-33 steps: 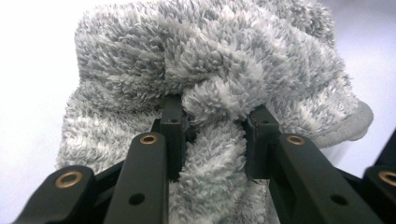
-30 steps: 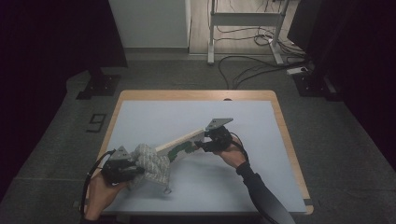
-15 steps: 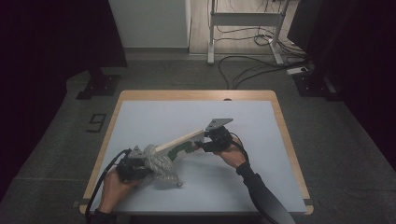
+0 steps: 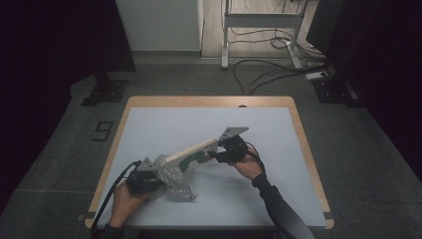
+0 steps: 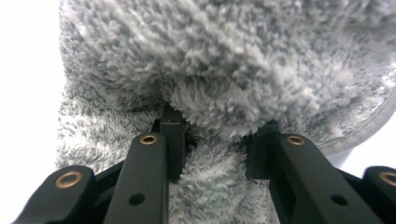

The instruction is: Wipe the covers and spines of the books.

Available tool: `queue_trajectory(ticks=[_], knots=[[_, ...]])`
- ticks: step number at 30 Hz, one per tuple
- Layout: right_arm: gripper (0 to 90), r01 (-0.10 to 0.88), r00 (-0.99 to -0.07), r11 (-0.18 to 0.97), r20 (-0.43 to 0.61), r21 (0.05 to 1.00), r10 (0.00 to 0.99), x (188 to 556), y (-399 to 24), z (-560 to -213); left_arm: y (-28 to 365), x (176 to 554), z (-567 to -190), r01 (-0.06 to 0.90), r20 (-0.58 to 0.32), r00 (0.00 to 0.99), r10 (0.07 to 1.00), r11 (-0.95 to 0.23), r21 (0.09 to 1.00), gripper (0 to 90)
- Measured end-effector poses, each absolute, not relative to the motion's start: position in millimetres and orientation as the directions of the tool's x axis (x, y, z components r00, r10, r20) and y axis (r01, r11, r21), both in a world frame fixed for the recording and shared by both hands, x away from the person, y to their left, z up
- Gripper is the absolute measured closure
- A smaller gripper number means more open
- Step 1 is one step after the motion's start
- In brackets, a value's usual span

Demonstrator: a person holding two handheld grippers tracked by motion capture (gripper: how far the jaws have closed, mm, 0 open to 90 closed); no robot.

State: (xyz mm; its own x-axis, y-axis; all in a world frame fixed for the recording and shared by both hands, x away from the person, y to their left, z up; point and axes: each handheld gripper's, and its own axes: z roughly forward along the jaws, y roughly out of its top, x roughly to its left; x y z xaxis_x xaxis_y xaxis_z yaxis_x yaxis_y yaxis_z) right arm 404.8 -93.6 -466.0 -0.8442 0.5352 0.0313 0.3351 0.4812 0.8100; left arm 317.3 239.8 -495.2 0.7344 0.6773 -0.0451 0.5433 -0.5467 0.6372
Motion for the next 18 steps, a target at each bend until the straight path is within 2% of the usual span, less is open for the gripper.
queue_trajectory(ticks=[11,18], knots=[[44.5,0.335,-0.845,0.483,0.03,0.809,0.535,405,-94,-466,247,312,-465,0.518,-0.061,0.735,0.675,-0.502,0.693,66.6],[44.6,0.334,-0.845,0.486,0.028,0.807,0.533,404,-94,-466,245,311,-457,0.509,-0.044,0.738,0.674,-0.512,0.691,66.5]])
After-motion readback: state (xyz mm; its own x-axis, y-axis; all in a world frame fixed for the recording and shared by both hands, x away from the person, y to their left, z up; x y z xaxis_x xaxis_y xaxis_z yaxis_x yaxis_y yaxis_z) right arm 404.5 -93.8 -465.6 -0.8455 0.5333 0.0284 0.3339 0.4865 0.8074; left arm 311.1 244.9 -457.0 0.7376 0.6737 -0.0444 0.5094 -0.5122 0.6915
